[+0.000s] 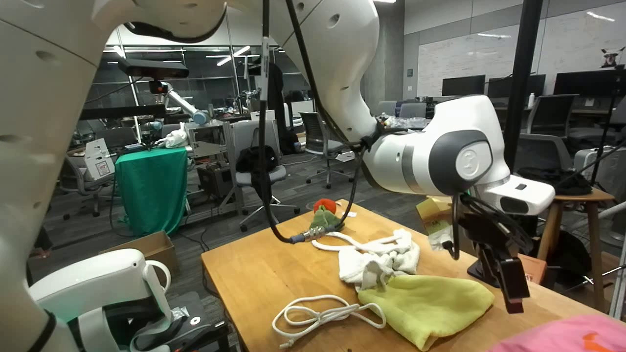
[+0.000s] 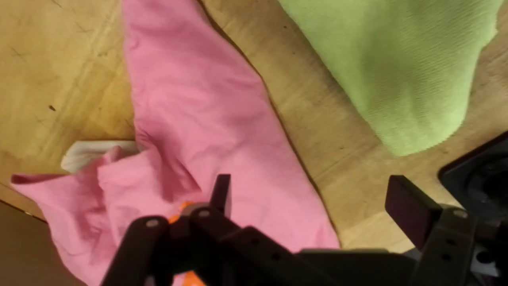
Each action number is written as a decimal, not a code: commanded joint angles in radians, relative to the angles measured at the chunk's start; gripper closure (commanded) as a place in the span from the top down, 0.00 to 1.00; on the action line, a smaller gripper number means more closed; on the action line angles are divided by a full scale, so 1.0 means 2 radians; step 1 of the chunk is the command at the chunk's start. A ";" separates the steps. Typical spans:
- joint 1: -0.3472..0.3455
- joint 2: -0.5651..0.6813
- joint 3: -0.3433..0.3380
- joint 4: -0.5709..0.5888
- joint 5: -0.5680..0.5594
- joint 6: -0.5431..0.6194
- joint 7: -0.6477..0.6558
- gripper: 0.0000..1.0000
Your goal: Separate the objects on the table.
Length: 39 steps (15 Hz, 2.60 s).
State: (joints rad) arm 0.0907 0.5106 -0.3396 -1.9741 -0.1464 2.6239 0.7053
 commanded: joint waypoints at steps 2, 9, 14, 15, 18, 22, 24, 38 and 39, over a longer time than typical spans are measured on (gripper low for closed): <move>-0.038 0.012 0.019 0.002 0.051 -0.033 0.006 1.00; -0.072 0.026 0.042 0.001 0.111 -0.071 -0.001 1.00; -0.085 0.028 0.045 -0.005 0.132 -0.086 -0.003 1.00; -0.088 0.028 0.046 -0.005 0.136 -0.088 -0.005 1.00; -0.098 0.033 0.052 -0.005 0.149 -0.089 -0.012 1.00; -0.110 0.038 0.066 -0.007 0.169 -0.085 -0.029 1.00; -0.111 0.043 0.069 -0.009 0.175 -0.083 -0.035 1.00; -0.125 0.056 0.063 0.000 0.183 -0.074 -0.047 0.59; -0.126 0.055 0.063 0.001 0.184 -0.074 -0.048 0.49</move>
State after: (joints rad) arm -0.1492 0.6220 -0.2125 -1.9788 0.1943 2.4629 0.6409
